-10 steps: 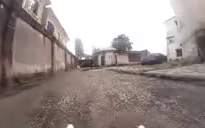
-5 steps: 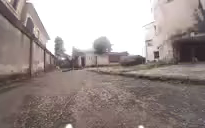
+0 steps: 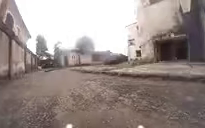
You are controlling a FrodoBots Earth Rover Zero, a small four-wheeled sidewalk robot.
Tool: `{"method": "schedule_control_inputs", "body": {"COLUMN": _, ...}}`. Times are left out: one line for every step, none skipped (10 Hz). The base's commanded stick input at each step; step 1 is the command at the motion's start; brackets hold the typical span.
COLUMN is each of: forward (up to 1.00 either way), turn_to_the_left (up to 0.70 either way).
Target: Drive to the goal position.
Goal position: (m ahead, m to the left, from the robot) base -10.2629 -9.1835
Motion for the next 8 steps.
{"method": "schedule_control_inputs", "body": {"forward": 0.0, "turn_to_the_left": -0.45}}
{"method": "schedule_control_inputs", "body": {"forward": 0.0, "turn_to_the_left": -0.45}}
{"method": "schedule_control_inputs", "body": {"forward": 0.0, "turn_to_the_left": -0.45}}
{"method": "schedule_control_inputs", "body": {"forward": 0.0, "turn_to_the_left": -0.45}}
{"method": "schedule_control_inputs", "body": {"forward": 0.0, "turn_to_the_left": -0.45}}
{"method": "schedule_control_inputs", "body": {"forward": 0.0, "turn_to_the_left": -0.45}}
{"method": "schedule_control_inputs", "body": {"forward": 0.0, "turn_to_the_left": -0.45}}
{"method": "schedule_control_inputs", "body": {"forward": 0.0, "turn_to_the_left": -0.45}}
